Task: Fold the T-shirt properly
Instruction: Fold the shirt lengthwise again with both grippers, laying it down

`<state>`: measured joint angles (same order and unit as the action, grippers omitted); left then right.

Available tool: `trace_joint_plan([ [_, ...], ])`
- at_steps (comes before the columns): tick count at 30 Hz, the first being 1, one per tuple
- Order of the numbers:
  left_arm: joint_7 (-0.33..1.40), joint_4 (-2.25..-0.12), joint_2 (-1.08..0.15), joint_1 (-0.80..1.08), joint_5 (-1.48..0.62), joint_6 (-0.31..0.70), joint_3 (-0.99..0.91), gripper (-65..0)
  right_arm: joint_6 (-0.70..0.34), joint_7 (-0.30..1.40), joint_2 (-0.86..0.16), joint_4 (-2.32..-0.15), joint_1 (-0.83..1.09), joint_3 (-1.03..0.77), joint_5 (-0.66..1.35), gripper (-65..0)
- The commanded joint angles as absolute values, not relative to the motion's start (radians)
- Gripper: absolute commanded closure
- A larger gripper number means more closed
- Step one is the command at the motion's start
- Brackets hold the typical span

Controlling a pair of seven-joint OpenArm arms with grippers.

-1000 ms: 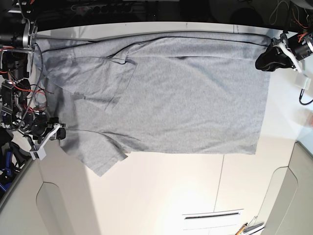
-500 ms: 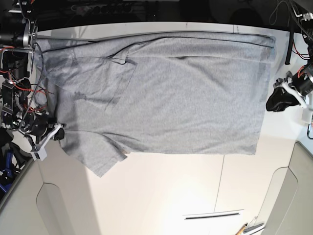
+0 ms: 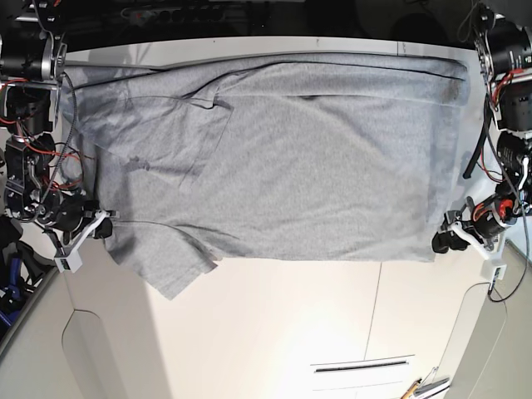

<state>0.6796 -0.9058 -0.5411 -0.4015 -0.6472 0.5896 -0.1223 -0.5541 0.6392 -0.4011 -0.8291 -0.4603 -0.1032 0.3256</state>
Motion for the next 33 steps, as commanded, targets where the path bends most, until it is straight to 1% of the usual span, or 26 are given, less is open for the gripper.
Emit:
trace_joint_plan([
  [1,0.649,-0.878,-0.562,-0.454,-0.659,0.587,-0.114,-33.4,-0.553,0.646,-0.412,-0.839,-0.478,-0.105,0.322,0.0],
  [4,0.631,-0.757,-0.552,-0.528,-0.648,0.587,-0.097,-33.4,-0.553,0.646,-0.412,-0.839,-0.478,-0.105,0.322,0.0],
  [9,0.616,-0.608,-0.503,-0.611,-0.599,0.586,-0.097,-33.4,-0.553,0.646,-0.412,-0.839,-0.478,-0.105,0.322,0.0],
  [12,0.58,-0.582,-0.479,-0.614,-0.568,0.584,-0.097,-33.4,-0.554,0.647,-0.412,-0.839,-0.478,-0.105,0.321,0.0],
  [15,0.571,-0.581,-0.464,-0.615,-0.529,0.547,-0.097,-33.3,-0.553,0.647,-0.412,-0.839,-0.477,-0.105,0.322,0.0],
  [16,0.566,-0.581,-0.463,-0.614,-0.529,0.545,-0.097,-32.2,-0.553,0.647,-0.413,-0.839,-0.476,-0.105,0.322,0.0],
  [17,0.561,-0.581,-0.463,-0.614,-0.529,0.545,-0.097,-28.0,-0.553,0.647,-0.413,-0.839,-0.473,-0.105,0.322,0.0],
  [18,0.556,-0.581,-0.465,-0.615,-0.529,0.545,-0.097,-20.9,-0.553,0.647,-0.412,-0.839,-0.472,-0.105,0.322,0.0],
  [20,0.542,-0.581,-0.469,-0.615,-0.531,0.545,-0.097,-3.9,-0.553,0.648,-0.413,-0.839,-0.472,-0.105,0.322,0.0],
  [21,0.541,-0.582,-0.471,-0.614,-0.535,0.545,-0.097,0.0,-0.553,0.648,-0.413,-0.839,-0.473,-0.105,0.322,0.0],
  [23,0.534,-0.588,-0.479,-0.614,-0.542,0.548,-0.098,0.0,-0.554,0.648,-0.413,-0.846,-0.473,-0.105,0.323,0.0],
  [27,0.501,-0.642,-0.494,-0.598,-0.543,0.593,-0.127,0.0,-0.554,0.68,-0.413,-0.884,-0.472,-0.112,0.358,0.0],
  [30,0.566,-0.717,-0.5,-0.571,-0.572,0.619,-0.176,0.0,-0.554,0.762,-0.413,-0.944,-0.467,-0.138,0.402,0.0],
  [33,0.673,-0.812,-0.511,-0.516,-0.681,0.657,-0.231,0.0,-0.554,0.827,-0.413,-1.031,-0.441,-0.183,0.42,0.0],
])
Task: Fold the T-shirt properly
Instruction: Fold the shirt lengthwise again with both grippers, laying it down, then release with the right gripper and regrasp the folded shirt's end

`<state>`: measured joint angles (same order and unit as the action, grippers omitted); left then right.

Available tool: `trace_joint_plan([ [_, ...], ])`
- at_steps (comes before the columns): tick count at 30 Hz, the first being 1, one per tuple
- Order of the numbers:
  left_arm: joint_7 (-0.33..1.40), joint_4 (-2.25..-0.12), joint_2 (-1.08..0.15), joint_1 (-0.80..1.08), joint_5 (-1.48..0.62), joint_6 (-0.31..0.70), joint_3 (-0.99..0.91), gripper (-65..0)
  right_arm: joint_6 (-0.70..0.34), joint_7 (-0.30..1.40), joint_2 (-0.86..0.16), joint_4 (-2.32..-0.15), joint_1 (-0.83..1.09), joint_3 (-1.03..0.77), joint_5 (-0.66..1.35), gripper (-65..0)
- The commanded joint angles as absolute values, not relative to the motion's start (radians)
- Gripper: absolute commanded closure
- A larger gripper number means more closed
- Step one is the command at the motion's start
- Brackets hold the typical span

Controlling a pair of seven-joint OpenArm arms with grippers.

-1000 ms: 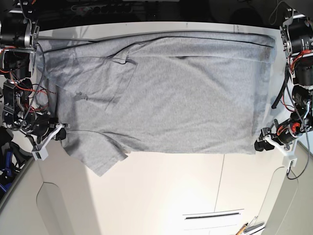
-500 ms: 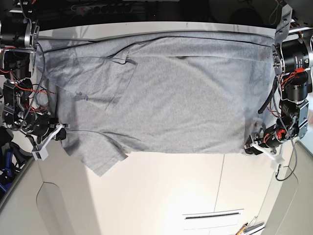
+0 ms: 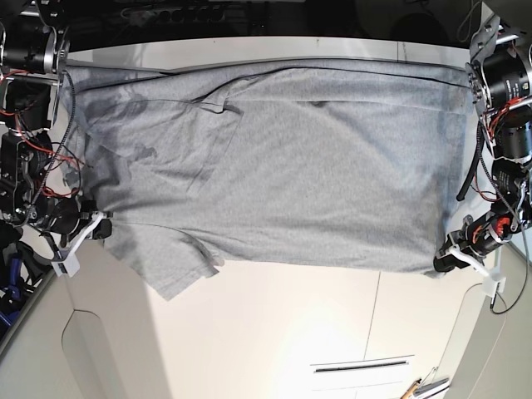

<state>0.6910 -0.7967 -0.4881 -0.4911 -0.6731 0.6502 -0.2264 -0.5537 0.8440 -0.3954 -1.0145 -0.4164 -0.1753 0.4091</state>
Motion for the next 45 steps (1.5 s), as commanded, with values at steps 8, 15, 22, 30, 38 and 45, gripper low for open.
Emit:
trace_joint_plan([
  [8,0.871,-1.063,-0.564,-0.278,-0.913,0.693,-0.326,0.0,-0.554,1.01,-0.413,-1.295,-0.291,-0.359,0.56,0.0],
  [15,0.948,-1.242,-0.571,-0.089,-0.995,0.693,-0.44,0.0,-0.554,1.103,-0.413,-1.48,-0.122,-0.466,0.632,0.0],
  [22,0.966,-1.296,-0.57,0.016,-0.995,0.693,-0.474,0.0,-0.554,1.111,-0.413,-1.596,0.049,-0.485,0.636,0.0],
  [30,0.97,-1.296,-0.566,0.036,-0.995,0.693,-0.474,0.0,-0.554,1.11,-0.365,-1.598,0.128,-0.485,0.632,0.0],
  [38,1.034,-1.296,-0.566,0.036,-1.054,0.698,-0.474,-27.9,-0.554,1.095,-0.33,-1.601,0.121,-0.485,0.654,-28.4],
  [45,1.032,-1.296,-0.566,0.036,-1.097,0.698,-0.474,-28.1,-0.554,1.063,-0.33,-1.61,0.035,-0.485,0.62,-28.4],
])
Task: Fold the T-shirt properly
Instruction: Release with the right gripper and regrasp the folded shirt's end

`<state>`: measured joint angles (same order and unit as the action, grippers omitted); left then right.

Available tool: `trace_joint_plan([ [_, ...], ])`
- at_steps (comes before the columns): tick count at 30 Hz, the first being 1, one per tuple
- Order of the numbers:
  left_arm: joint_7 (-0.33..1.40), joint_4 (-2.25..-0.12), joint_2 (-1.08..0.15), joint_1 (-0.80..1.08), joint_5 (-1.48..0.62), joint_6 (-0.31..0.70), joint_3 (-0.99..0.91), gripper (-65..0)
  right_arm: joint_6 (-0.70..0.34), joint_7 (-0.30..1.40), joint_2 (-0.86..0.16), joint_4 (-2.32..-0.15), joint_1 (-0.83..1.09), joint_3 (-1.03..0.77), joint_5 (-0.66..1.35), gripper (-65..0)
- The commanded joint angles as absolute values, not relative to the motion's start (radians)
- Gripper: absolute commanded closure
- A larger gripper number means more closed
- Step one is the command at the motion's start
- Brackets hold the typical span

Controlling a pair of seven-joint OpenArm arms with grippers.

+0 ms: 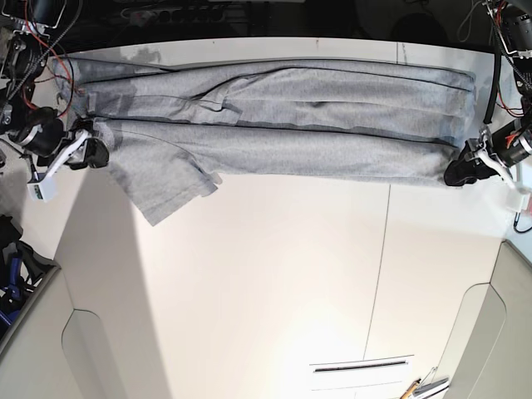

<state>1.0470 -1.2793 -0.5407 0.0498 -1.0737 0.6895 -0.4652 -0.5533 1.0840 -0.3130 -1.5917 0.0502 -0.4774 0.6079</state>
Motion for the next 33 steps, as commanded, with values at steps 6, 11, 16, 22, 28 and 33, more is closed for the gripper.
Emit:
trace_joint_plan([
  [6,1.029,-1.296,-0.565,0.036,-1.097,0.698,-0.474,-28.1,-0.554,0.929,-0.325,-1.61,-0.084,-0.483,0.562,-28.4],
  [11,1.027,-1.296,-0.565,0.036,-1.1,0.698,-0.474,-28.1,-0.553,0.908,-0.302,-1.568,-0.181,-0.45,0.484,-28.4],
  [16,1.025,-1.296,-0.565,0.036,-1.101,0.698,-0.474,-28.1,-0.553,0.813,-0.296,-1.401,-0.235,-0.343,0.402,-28.4],
  [22,1.025,-1.296,-0.565,0.036,-1.1,0.698,-0.474,-28.1,-0.552,0.759,-0.294,-1.195,-0.271,-0.199,0.388,-28.4],
  [28,1.025,-1.296,-0.565,0.036,-1.1,0.698,-0.474,-28.1,-0.552,0.76,-0.253,-1.144,-0.274,-0.15,0.389,-16.2],
  [33,1.026,-1.296,-0.565,0.036,-1.1,0.698,-0.474,-28.1,-0.549,0.799,-0.249,-1.174,-0.277,-0.152,0.39,0.0],
])
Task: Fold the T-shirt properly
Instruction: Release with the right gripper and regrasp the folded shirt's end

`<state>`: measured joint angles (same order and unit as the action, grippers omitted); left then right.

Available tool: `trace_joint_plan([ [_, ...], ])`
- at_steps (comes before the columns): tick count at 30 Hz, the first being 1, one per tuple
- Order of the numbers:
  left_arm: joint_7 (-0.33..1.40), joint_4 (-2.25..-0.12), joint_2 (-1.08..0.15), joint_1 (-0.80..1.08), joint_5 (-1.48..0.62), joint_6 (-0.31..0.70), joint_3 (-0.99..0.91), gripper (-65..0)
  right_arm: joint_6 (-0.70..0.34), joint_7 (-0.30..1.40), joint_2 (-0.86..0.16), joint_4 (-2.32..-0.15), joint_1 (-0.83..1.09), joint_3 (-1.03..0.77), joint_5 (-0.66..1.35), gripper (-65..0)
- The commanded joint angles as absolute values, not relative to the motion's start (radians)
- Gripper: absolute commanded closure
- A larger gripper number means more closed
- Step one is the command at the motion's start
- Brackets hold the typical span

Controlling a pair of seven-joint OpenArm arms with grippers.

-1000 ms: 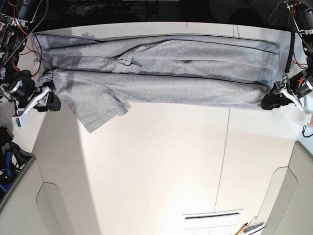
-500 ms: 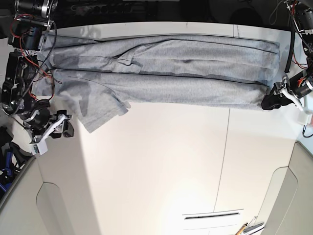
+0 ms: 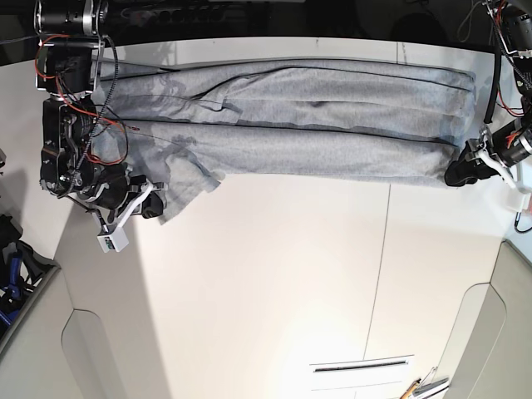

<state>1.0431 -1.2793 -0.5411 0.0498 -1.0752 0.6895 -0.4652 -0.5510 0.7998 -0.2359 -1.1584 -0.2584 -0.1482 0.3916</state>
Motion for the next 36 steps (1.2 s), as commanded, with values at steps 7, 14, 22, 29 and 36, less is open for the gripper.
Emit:
trace_joint_plan([
  [7,1.026,-1.296,-0.565,0.036,-1.099,0.698,-0.474,-28.1,-0.55,1.045,-0.247,-1.433,-0.231,-0.153,0.53,0.0],
  [14,1.026,-1.296,-0.565,0.036,-1.099,0.698,-0.474,-28.1,-0.55,1.082,-0.172,-1.849,-0.002,-0.153,0.522,0.0],
  [22,1.026,-1.296,-0.565,0.036,-1.099,0.698,-0.474,-28.1,-0.551,1.09,-0.073,-2.003,0.26,-0.153,0.603,0.0],
  [29,1.024,-1.296,-0.565,0.036,-1.102,0.698,-0.474,-28.1,-0.551,1.089,-0.069,-2.003,0.347,-0.153,0.61,0.0],
  [36,1.022,-1.297,-0.566,0.036,-1.126,0.698,-0.474,-28.1,-0.551,1.093,-0.069,-2.016,0.346,-0.153,0.672,-32.8],
])
